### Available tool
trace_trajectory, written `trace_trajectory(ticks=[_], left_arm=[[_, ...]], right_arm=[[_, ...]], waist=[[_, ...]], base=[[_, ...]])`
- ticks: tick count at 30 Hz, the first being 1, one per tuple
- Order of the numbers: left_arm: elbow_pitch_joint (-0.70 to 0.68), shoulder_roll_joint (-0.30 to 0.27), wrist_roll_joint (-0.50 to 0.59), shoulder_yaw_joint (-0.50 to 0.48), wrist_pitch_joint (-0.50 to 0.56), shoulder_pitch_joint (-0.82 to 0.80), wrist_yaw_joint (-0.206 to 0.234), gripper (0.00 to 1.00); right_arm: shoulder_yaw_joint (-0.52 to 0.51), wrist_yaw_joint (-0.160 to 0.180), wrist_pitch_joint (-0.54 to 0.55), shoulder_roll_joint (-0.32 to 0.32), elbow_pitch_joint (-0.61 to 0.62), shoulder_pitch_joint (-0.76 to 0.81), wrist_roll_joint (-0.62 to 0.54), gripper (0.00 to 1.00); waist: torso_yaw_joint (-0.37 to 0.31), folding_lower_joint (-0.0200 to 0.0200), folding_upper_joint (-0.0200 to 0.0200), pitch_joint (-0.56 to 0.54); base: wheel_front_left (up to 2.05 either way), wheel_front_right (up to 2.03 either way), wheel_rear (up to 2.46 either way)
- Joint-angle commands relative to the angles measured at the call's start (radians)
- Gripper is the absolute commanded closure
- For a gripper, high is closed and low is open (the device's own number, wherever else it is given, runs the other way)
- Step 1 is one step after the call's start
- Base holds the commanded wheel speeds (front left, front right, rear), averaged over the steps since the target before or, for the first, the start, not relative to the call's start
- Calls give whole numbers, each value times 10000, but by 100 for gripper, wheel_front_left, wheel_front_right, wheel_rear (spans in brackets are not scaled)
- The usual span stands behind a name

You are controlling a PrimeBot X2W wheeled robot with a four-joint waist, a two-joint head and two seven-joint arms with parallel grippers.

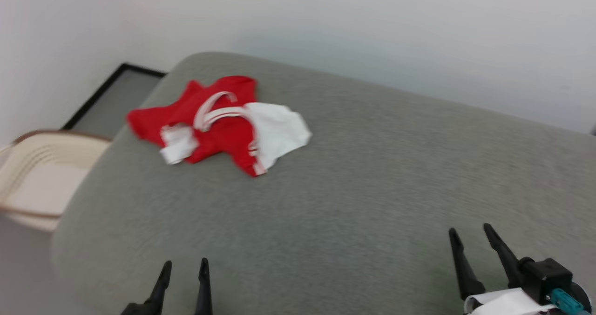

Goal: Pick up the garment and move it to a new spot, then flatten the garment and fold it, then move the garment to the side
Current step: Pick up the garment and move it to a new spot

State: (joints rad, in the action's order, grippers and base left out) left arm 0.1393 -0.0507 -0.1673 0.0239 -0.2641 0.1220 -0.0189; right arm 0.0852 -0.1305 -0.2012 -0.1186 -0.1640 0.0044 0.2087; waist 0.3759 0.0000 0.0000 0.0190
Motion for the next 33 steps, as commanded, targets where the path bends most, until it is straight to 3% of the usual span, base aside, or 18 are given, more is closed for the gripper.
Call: trace_trajectory(ticks=[1,14,21,25,31,33], left_arm=[[-78,2,-59,27,-6,80,117,0],[-1203,-2,-869,-119,-6,813,1356,0],[-1474,0,-978,-75,-6,1021,1592,0],[-1466,0,-787,-126,-6,556,1258,0],[-760,-439,-291,-165,-6,-1680,175,0],[-452,-709,-341,-425,-4,-2678,-48,0]], right_arm=[[176,-4,54,-47,19,-154,113,0],[2038,-4,241,-602,-748,-1737,639,0],[2390,-4,64,-672,-1167,-2032,844,0],[2263,-4,-90,-630,-1283,-1923,920,0],[1418,-4,-292,-446,-997,-1185,582,0],[1356,-4,-216,-337,-713,-1187,385,0]], waist=[[1405,0,0,69],[1714,0,0,540],[1709,0,0,473],[1648,0,0,429],[1405,0,0,430],[842,0,0,732]], base=[[0,0,0],[0,0,0],[0,0,0],[0,0,0],[0,0,0],[0,0,0]])
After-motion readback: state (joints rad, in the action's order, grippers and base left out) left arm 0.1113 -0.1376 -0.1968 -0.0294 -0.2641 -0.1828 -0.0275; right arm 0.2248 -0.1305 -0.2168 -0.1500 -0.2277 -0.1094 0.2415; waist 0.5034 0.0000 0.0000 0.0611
